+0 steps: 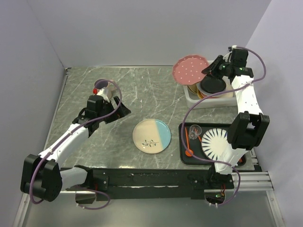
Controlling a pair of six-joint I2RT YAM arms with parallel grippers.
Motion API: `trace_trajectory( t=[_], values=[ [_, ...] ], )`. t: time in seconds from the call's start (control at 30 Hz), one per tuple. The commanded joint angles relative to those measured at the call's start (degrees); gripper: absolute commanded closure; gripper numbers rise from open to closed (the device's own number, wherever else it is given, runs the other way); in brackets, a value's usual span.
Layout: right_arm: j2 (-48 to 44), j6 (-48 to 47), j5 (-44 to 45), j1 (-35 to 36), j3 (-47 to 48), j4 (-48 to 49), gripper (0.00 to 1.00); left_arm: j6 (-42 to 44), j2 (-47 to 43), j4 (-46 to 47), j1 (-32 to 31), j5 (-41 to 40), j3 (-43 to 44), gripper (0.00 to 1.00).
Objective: Place the plates into the plastic bin on the countertop
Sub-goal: Place the plate in the plastic bin.
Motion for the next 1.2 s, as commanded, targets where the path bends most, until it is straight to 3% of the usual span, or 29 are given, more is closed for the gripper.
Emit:
trace_trajectory(
  t=[0.0, 0.57, 1.17],
  values=[
    [-1.3, 0.9, -1.1, -2.1, 4.7, 4.2, 1.00, 1.1, 0.1, 2.0, 0.4, 1.1, 0.6, 0.01],
    [-1.1, 2.8, 1.7, -9.3, -2.1, 9.0, 1.00, 0.7, -0.5, 2.4, 0.6, 1.1, 0.2, 0.01],
    [1.6, 3.7, 3.2, -12.1, -5.5, 12.8, 1.00, 0.1, -0.3, 4.2, 0.9, 1.7, -1.4, 0.01]
  ],
)
